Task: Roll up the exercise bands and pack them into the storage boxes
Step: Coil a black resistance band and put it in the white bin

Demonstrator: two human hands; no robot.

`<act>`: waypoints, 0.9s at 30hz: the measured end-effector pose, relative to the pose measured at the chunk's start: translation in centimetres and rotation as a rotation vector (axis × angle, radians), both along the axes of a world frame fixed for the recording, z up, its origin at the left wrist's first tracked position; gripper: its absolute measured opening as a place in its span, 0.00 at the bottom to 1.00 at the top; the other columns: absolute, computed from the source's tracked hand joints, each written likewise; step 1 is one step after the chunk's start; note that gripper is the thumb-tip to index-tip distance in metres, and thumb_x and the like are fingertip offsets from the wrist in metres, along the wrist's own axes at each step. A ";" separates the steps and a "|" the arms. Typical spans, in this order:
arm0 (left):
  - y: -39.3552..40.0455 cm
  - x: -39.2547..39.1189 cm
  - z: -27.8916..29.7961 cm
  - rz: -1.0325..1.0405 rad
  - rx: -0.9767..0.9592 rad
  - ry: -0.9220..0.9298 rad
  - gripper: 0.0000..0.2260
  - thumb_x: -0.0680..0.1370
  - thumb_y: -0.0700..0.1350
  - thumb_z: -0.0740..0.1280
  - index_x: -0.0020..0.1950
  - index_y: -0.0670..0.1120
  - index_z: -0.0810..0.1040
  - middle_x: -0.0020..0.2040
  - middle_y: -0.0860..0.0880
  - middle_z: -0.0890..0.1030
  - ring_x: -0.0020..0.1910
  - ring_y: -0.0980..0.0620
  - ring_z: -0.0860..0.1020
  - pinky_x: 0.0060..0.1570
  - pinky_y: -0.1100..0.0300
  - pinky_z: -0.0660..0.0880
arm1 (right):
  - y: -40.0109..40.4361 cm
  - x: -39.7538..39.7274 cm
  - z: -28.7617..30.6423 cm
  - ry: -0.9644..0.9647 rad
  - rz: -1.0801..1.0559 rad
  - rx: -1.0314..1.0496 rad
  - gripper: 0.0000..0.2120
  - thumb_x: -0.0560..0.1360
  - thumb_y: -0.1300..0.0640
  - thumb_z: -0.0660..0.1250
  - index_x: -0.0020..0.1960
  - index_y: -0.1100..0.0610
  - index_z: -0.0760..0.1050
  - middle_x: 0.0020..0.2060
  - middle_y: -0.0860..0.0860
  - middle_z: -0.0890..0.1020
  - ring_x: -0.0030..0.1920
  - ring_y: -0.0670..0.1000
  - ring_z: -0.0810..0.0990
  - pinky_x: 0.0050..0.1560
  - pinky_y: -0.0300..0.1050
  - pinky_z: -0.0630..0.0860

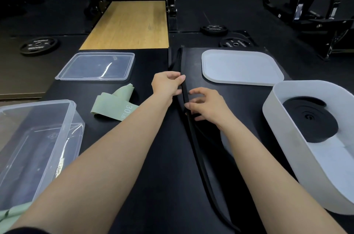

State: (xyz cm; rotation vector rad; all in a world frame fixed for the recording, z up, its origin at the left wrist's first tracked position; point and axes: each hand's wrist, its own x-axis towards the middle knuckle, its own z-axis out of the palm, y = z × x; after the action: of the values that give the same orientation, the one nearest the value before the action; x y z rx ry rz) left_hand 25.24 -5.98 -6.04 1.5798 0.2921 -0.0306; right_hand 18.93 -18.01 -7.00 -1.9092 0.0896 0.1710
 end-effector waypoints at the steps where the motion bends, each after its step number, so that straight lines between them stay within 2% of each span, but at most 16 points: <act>1: 0.0 0.0 0.0 0.000 -0.031 0.015 0.12 0.74 0.39 0.71 0.56 0.40 0.79 0.51 0.46 0.80 0.52 0.49 0.79 0.41 0.61 0.79 | 0.0 0.1 0.0 0.009 0.007 -0.012 0.15 0.73 0.60 0.71 0.57 0.52 0.73 0.42 0.48 0.81 0.39 0.49 0.81 0.38 0.43 0.81; 4: 0.0 -0.1 -0.3 0.009 -0.141 0.065 0.13 0.74 0.39 0.70 0.58 0.41 0.78 0.53 0.45 0.80 0.49 0.50 0.80 0.39 0.63 0.79 | 0.0 0.5 -0.1 0.054 0.005 -0.010 0.12 0.73 0.62 0.70 0.55 0.58 0.75 0.44 0.52 0.82 0.41 0.51 0.83 0.39 0.45 0.82; 6: 0.2 -0.2 -0.5 0.013 -0.207 0.071 0.13 0.74 0.38 0.70 0.58 0.43 0.77 0.54 0.43 0.81 0.49 0.49 0.80 0.41 0.61 0.79 | -0.1 0.7 -0.3 0.078 -0.021 0.028 0.10 0.73 0.65 0.68 0.55 0.62 0.76 0.48 0.57 0.82 0.40 0.54 0.85 0.37 0.45 0.81; 10: 0.6 -0.9 -0.7 -0.032 -0.305 0.088 0.20 0.74 0.35 0.70 0.65 0.42 0.72 0.54 0.41 0.80 0.45 0.50 0.81 0.42 0.61 0.80 | -0.4 0.2 -0.2 0.090 -0.036 0.180 0.08 0.74 0.67 0.68 0.53 0.61 0.76 0.47 0.59 0.81 0.36 0.53 0.84 0.36 0.43 0.82; 15: 1.0 -3.3 -1.3 -0.183 -0.256 0.134 0.14 0.76 0.36 0.67 0.61 0.37 0.75 0.44 0.46 0.80 0.42 0.53 0.80 0.41 0.63 0.80 | -0.9 0.1 0.0 0.092 -0.010 0.259 0.06 0.74 0.67 0.68 0.46 0.58 0.80 0.39 0.55 0.84 0.35 0.49 0.84 0.35 0.40 0.80; 19: 1.5 -4.8 -1.9 -0.247 -0.160 0.135 0.11 0.75 0.35 0.68 0.57 0.38 0.77 0.43 0.46 0.81 0.41 0.54 0.80 0.40 0.62 0.81 | -0.7 -0.2 0.2 0.070 -0.070 0.315 0.06 0.73 0.66 0.69 0.42 0.56 0.79 0.34 0.50 0.84 0.34 0.44 0.83 0.32 0.38 0.78; 21: 1.4 -5.3 -1.9 -0.252 -0.145 0.123 0.10 0.75 0.35 0.68 0.56 0.40 0.77 0.43 0.47 0.80 0.41 0.55 0.80 0.40 0.62 0.81 | -0.5 -0.2 0.2 0.061 -0.099 0.344 0.06 0.73 0.64 0.70 0.41 0.55 0.80 0.34 0.49 0.84 0.35 0.44 0.83 0.32 0.38 0.79; 24: 1.1 -5.9 -2.1 -0.242 -0.180 0.120 0.10 0.75 0.36 0.68 0.56 0.42 0.77 0.45 0.46 0.81 0.43 0.54 0.81 0.40 0.62 0.81 | -0.3 -0.2 0.1 0.079 -0.124 0.388 0.03 0.73 0.64 0.70 0.45 0.57 0.80 0.37 0.50 0.83 0.35 0.44 0.83 0.32 0.38 0.78; 27: 1.0 -6.4 -2.3 -0.178 -0.232 0.111 0.11 0.75 0.35 0.68 0.57 0.40 0.78 0.45 0.44 0.81 0.43 0.52 0.81 0.37 0.62 0.81 | 0.3 -0.5 -0.2 0.073 -0.181 0.404 0.05 0.73 0.63 0.71 0.47 0.55 0.79 0.39 0.49 0.82 0.34 0.42 0.83 0.31 0.37 0.78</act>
State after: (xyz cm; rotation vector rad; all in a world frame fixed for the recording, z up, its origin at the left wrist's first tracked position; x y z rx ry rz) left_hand 18.87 -4.94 -8.32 1.3708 0.2256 -0.2818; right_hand 18.48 -17.70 -7.16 -1.4841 0.2569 0.1257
